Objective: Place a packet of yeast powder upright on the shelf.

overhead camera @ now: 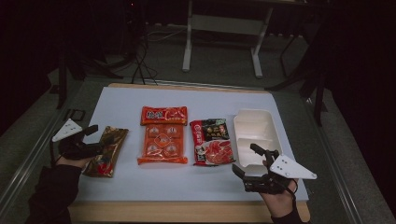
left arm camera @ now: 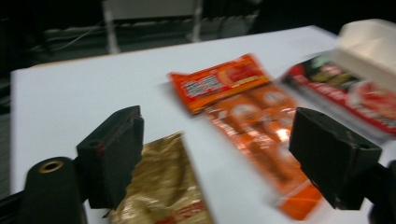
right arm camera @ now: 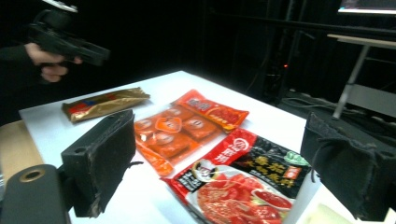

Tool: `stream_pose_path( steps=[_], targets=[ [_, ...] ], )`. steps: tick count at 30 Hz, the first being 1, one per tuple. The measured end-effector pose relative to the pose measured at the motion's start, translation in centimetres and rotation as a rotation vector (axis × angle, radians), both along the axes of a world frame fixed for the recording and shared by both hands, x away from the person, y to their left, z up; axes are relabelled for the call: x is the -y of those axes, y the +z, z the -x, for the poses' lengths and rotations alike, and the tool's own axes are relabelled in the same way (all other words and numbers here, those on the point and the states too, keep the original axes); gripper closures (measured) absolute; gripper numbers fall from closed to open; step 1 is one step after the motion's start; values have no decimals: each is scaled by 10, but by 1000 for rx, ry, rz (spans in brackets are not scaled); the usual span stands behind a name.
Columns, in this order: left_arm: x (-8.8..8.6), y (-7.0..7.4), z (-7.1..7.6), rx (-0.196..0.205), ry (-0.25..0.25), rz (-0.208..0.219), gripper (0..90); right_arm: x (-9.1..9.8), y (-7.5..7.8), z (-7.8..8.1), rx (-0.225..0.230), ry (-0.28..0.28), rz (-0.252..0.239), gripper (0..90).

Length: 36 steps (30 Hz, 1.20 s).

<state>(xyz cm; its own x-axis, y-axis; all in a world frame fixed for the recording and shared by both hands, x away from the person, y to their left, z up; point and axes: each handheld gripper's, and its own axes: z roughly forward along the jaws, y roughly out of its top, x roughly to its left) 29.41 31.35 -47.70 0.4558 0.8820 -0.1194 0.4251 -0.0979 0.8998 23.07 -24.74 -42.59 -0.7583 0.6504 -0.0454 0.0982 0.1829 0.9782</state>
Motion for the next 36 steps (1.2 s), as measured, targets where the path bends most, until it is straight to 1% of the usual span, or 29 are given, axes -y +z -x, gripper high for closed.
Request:
stream_pose_path(
  steps=[1,2,4,7,8,9,10,11,13,14,15,17,18,19,21,23,24,26,28,29,31,34,36],
  targets=[
    [-1,-2,-3,-14,11,-11,227,-1,0,1,2,-1,6,98],
    [-2,-5,-6,-20,29,-28,229,-2,0,1,5,3,11,98],
    [-5,-10,-13,-43,40,-34,271,-2,0,2,6,2,8,98],
    [-9,-16,-21,-74,68,-47,291,-1,0,3,21,-4,8,98],
    [-10,-18,-24,-90,70,-41,294,-1,0,2,18,-3,9,98],
    [-12,-20,-28,-106,74,-50,316,-1,0,2,17,-3,6,99],
    [-12,-20,-28,-106,74,-50,317,-1,-1,2,12,-1,5,99],
    [-14,-25,-33,-127,91,-68,339,-2,-1,1,3,5,9,98],
    [-18,-30,-38,-153,104,-71,350,-3,-3,1,-4,10,13,98],
    [-19,-32,-40,-163,104,-74,376,-4,-3,0,-7,15,16,98],
    [-19,-35,-43,-161,117,-98,386,-5,-3,1,-5,16,20,98],
    [-21,-38,-46,-160,125,-109,438,-6,-4,1,-7,26,26,98],
    [-22,-41,-49,-170,133,-96,438,-6,-4,1,-6,26,25,99],
    [-22,-44,-51,-184,130,-84,438,-7,-4,2,-6,27,27,99],
    [-22,-49,-55,-202,143,-101,438,-7,-4,1,-8,29,28,99],
    [-22,-53,-59,-227,157,-92,437,-8,-5,1,-14,34,31,99],
    [-22,-55,-61,-244,158,-90,437,-8,-5,1,-15,33,31,99],
    [-21,-61,-65,-288,171,-109,404,-8,-6,0,-17,34,35,99],
    [-21,-63,-66,-295,172,-109,404,-9,-6,0,-18,35,37,99],
    [-20,-64,-67,-292,178,-103,404,-9,-6,0,-20,35,39,99],
    [-19,-65,-68,-300,175,-97,405,-9,-6,0,-21,37,41,99],
    [-16,-67,-72,-331,155,-71,405,-10,-7,-1,-29,40,43,99],
    [-13,-67,-75,-346,139,-76,405,-11,-8,-1,-29,43,48,99]
  ],
)
